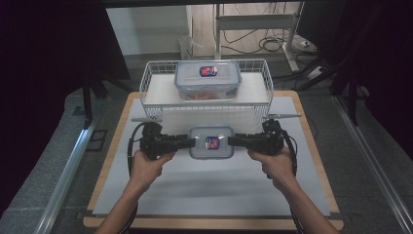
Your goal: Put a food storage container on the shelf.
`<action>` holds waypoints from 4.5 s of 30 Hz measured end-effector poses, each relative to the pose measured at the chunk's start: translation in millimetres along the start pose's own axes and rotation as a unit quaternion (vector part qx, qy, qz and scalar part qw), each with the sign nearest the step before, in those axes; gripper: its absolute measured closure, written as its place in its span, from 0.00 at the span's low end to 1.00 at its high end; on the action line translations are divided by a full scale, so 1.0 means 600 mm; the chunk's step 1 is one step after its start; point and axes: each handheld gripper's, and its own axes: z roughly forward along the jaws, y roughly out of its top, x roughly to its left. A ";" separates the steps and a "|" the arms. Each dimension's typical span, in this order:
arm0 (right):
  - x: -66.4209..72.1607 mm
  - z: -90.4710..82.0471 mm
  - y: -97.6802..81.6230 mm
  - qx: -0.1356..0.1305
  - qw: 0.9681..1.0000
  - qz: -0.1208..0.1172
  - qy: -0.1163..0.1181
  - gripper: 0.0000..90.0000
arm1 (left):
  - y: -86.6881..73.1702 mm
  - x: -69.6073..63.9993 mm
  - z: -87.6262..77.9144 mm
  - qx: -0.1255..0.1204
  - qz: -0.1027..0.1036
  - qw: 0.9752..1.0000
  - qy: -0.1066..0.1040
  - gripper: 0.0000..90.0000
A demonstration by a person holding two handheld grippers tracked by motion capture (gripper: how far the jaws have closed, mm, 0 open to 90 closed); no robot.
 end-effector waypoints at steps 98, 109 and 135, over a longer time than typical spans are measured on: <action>-0.009 0.035 0.315 -0.097 0.988 -0.039 -0.115 0.55 | 0.267 0.036 -0.016 -0.106 -0.023 0.991 0.080 0.48; 0.024 0.010 0.299 -0.092 0.979 -0.113 -0.142 0.63 | 0.247 0.001 -0.032 -0.096 0.081 0.981 0.148 0.43; 0.025 -0.014 0.209 -0.083 0.973 -0.166 -0.140 0.41 | 0.151 -0.018 -0.036 -0.062 0.165 0.969 0.171 0.29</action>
